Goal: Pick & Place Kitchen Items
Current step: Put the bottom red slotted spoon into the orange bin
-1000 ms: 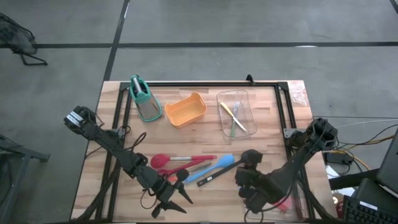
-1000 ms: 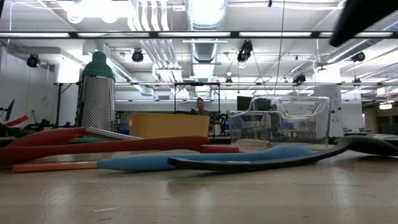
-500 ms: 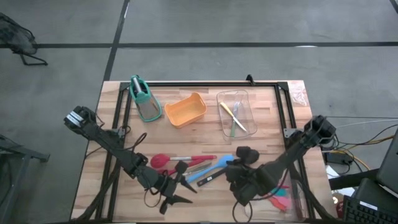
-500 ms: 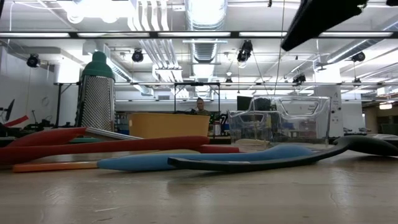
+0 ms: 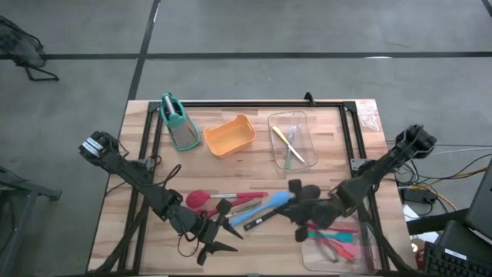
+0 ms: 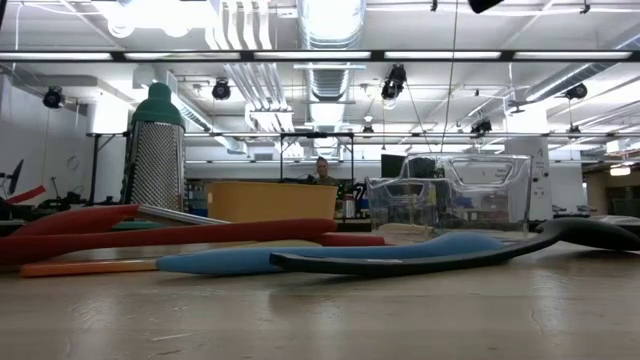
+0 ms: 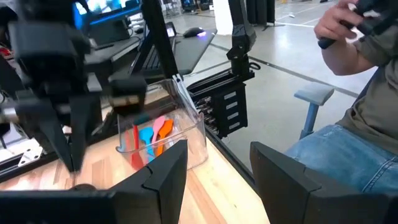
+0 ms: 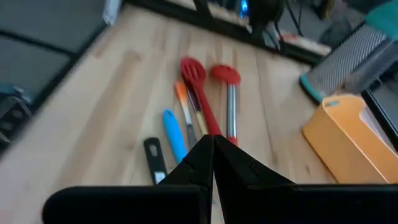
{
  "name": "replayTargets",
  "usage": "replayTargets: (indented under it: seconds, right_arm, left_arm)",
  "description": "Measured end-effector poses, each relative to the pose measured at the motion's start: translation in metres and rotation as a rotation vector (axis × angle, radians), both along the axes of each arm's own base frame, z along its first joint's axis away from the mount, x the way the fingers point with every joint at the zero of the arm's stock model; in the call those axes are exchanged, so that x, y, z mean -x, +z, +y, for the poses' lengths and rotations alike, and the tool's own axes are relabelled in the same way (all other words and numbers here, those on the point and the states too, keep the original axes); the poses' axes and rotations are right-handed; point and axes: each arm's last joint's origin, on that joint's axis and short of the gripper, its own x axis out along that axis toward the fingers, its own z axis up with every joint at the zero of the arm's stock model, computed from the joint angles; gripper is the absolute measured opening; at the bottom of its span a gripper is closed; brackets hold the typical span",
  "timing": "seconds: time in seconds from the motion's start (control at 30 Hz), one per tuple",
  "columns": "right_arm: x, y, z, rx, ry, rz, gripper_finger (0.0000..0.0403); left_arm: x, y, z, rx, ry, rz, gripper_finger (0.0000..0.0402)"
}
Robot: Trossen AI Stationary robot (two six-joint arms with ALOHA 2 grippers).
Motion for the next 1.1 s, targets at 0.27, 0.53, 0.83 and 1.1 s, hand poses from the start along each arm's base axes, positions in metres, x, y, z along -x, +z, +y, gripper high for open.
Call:
replayTargets:
  seconds: [0.27, 0.53, 0.83, 1.1]
  right_arm:
    - [0.043, 0.007, -0.031, -0.111, 0.033, -0.14, 0.0008]
    - [0.068, -0.003, -0.048, -0.153, 0.049, -0.181, 0.0008]
    - [0.086, -0.01, -0.056, -0.207, 0.222, -0.262, 0.0008]
    - [0.108, 0.004, -0.073, -0.183, 0.221, -0.302, 0.0008]
  left_arm:
    - [0.0, 0.0, 0.001, -0.005, 0.011, -0.001, 0.0181]
    - [-0.001, -0.003, 0.003, -0.022, 0.022, 0.025, 0.0181]
    - [-0.003, -0.005, 0.007, -0.034, 0.078, 0.029, 0.0181]
    - [-0.004, -0.009, 0.01, -0.029, 0.093, 0.038, 0.0181]
